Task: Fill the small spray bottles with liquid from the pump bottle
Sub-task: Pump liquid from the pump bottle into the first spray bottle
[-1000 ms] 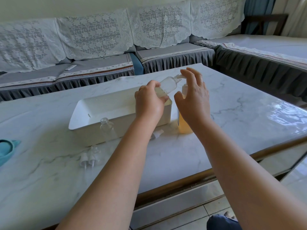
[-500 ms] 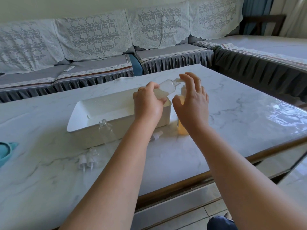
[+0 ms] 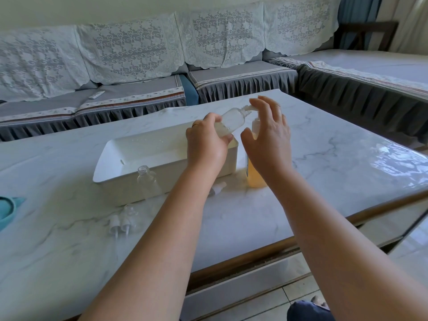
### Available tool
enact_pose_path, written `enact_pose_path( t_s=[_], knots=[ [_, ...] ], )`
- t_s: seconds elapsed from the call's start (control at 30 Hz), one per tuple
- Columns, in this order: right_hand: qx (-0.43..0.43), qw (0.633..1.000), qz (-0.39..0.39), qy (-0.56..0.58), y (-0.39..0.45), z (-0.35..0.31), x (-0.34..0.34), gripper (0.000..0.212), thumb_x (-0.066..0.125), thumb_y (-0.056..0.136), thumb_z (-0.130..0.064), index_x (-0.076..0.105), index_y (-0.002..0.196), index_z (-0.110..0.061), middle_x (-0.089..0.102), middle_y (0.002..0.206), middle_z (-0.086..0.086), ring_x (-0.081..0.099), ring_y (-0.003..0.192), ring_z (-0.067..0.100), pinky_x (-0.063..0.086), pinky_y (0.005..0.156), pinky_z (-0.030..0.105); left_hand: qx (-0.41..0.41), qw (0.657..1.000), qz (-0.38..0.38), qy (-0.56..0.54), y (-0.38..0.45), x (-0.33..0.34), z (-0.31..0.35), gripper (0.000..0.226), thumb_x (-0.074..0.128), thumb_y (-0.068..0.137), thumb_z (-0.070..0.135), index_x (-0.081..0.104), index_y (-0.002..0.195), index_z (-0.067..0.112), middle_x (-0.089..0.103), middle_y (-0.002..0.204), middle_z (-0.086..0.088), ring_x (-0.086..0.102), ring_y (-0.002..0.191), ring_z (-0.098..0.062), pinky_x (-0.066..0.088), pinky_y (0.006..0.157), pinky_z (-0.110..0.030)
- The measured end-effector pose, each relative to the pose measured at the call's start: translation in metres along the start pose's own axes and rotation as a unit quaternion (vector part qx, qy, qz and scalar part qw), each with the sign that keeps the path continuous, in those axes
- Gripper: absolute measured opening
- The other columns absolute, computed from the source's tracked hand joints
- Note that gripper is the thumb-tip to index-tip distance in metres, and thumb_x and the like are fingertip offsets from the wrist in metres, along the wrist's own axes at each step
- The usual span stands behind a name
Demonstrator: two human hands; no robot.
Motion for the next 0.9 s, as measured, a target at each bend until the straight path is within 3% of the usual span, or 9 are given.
enact_pose_path(
  t_s=[0.3, 0.9],
  knots=[
    [-0.001, 1.0, -0.001, -0.022, -0.012, 0.01, 0.003, 0.061, 0.055, 0.076, -0.019, 0.046, 0.136, -0.03, 0.041, 0.146, -0.012, 0.048, 0.118, 0.022, 0.036, 0.104, 0.043, -0.001, 1.0, -0.013, 0.009, -0.003, 0.002, -0.004, 0.039, 0.073, 0.082, 0.023, 0.058, 0.118, 0.024, 0.06, 0.115, -0.006, 0.052, 0.109, -0.028, 0.045, 0.085, -0.033],
    [-0.003, 1.0, -0.003, 0.016, -0.001, -0.001, -0.001, 0.062, 0.052, 0.074, -0.023, 0.048, 0.136, -0.022, 0.042, 0.146, -0.005, 0.046, 0.123, 0.026, 0.037, 0.103, 0.043, 0.001, 1.0, -0.009, 0.003, -0.001, 0.002, -0.001, 0.04, 0.071, 0.084, 0.027, 0.056, 0.121, 0.025, 0.061, 0.113, -0.006, 0.054, 0.108, -0.028, 0.049, 0.087, -0.039]
  ],
)
Point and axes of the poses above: each hand's wrist, its own y-axis towards the middle knuckle, its own x-axis out of the palm, z = x × y, the point moved 5 cm from there along y, towards the middle knuckle
